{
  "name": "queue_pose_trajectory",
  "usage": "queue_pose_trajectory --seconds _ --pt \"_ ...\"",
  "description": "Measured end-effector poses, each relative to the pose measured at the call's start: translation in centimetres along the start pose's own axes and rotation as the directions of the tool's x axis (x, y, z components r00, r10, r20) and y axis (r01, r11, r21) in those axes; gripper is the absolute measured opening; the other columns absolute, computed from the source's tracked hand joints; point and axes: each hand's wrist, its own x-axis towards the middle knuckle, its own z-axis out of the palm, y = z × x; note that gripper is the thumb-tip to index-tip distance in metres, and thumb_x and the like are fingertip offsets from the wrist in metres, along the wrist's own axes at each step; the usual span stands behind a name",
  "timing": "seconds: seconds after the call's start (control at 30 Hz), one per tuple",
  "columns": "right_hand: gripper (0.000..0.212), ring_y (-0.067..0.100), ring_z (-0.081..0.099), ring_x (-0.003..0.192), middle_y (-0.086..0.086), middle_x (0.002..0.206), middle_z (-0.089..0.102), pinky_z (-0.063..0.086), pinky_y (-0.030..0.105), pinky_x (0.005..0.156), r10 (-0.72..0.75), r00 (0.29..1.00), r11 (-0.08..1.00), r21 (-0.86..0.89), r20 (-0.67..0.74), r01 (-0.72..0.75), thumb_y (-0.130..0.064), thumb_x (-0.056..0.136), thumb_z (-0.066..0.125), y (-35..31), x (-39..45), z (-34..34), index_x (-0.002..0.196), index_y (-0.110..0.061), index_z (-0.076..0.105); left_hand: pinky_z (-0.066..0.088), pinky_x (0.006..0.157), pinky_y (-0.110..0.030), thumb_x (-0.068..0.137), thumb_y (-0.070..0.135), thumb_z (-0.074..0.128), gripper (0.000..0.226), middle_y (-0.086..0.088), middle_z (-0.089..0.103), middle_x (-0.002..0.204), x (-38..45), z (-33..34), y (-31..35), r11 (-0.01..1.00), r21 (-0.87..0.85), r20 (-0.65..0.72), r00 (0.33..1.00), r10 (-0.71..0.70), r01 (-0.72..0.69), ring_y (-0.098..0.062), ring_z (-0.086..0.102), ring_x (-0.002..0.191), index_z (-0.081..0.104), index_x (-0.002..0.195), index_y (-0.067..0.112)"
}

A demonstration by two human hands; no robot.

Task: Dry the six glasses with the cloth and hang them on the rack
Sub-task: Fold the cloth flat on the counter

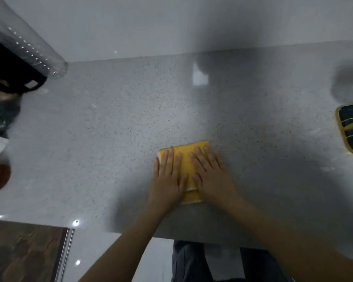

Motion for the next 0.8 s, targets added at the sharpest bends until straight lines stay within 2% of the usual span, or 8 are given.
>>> queue_pose_trajectory --seconds 0.17,0.33,0.43,0.53,0.63,0.7,0.73,0.8 --pt "0.056 0.025 0.016 0.142 0.008 0.152 0.028 0.014 0.044 0.114 -0.070 0.996 0.997 0.031 0.047 0.069 -0.041 0.100 0.012 -1.0 -6.0 -0.4 0.144 -0.010 0.026 0.013 0.116 -0.050 0.104 0.051 0.016 0.066 -0.014 0.016 0.162 -6.2 1.3 1.8 0.998 -0.055 0.054 0.998 0.016 -0.013 -0.031 0.013 0.149 0.009 0.156 0.012" --pt "0.061 0.019 0.000 0.145 0.007 0.151 0.030 0.007 0.041 0.114 -0.010 0.996 1.000 -0.015 0.091 0.012 -0.046 0.098 0.005 0.0 -0.3 -1.1 0.144 -0.012 0.024 0.003 0.119 -0.046 0.102 0.055 0.009 0.068 -0.016 0.021 0.161 -0.3 -1.0 -0.6 0.999 -0.010 0.077 0.996 0.054 -0.053 -0.029 0.014 0.150 0.017 0.154 0.012" --pt "0.072 0.019 -0.007 0.145 0.001 0.158 0.006 -0.007 0.041 0.114 0.047 0.991 0.998 -0.046 0.127 -0.042 -0.051 0.086 -0.006 1.2 5.5 -2.0 0.149 -0.018 0.007 -0.012 0.120 -0.046 0.099 0.056 0.002 0.068 -0.010 -0.007 0.164 6.2 -3.0 -1.8 0.995 0.096 0.145 0.989 -0.005 -0.009 -0.023 -0.007 0.152 -0.005 0.155 0.019" --pt "0.079 0.021 -0.007 0.145 0.000 0.158 0.000 -0.012 0.043 0.113 0.073 0.989 0.994 -0.089 0.129 -0.062 -0.053 0.079 -0.012 2.6 8.5 -2.8 0.149 -0.019 0.003 -0.017 0.119 -0.050 0.103 0.050 0.011 0.065 -0.005 -0.025 0.161 10.8 -4.3 -1.8 0.985 0.170 0.283 0.958 -0.057 0.008 -0.019 -0.023 0.149 -0.018 0.153 0.020" --pt "0.078 0.022 -0.004 0.145 0.001 0.158 0.003 -0.015 0.041 0.112 0.072 0.989 0.995 -0.079 0.126 -0.063 -0.052 0.081 -0.010 3.5 7.4 -2.9 0.149 -0.017 0.006 -0.017 0.118 -0.050 0.103 0.048 0.010 0.064 -0.006 -0.025 0.161 10.7 -4.0 -0.3 0.984 0.176 0.302 0.952 -0.048 -0.006 -0.021 -0.023 0.149 -0.019 0.152 0.019" --pt "0.070 0.025 0.009 0.145 0.005 0.156 0.016 -0.006 0.042 0.115 0.111 0.990 0.993 -0.045 0.092 -0.107 -0.049 0.088 0.003 3.5 5.2 -2.7 0.147 -0.014 0.018 -0.017 0.119 -0.049 0.097 0.053 -0.002 0.067 -0.007 -0.023 0.161 9.2 -3.1 1.1 0.985 0.168 0.283 0.959 -0.018 -0.031 -0.024 -0.020 0.150 -0.019 0.151 0.019" --pt "0.066 0.027 0.017 0.143 0.007 0.154 0.024 0.001 0.044 0.117 0.135 0.988 0.990 -0.039 0.069 -0.133 -0.047 0.092 0.009 4.0 3.6 -2.6 0.145 -0.012 0.025 -0.015 0.119 -0.049 0.093 0.055 -0.008 0.069 -0.009 -0.019 0.161 8.2 -2.6 2.2 0.987 0.152 0.258 0.966 0.015 -0.056 -0.026 -0.015 0.151 -0.015 0.151 0.018" --pt "0.061 0.027 0.020 0.142 0.008 0.151 0.031 0.008 0.045 0.115 0.153 0.987 0.988 -0.008 0.054 -0.152 -0.045 0.098 0.009 4.9 -0.4 -2.2 0.144 -0.011 0.029 -0.005 0.119 -0.051 0.098 0.054 -0.005 0.070 -0.014 0.002 0.163 5.4 -1.3 4.4 0.987 0.111 0.188 0.978 0.095 -0.117 -0.033 0.005 0.151 0.005 0.154 0.013"
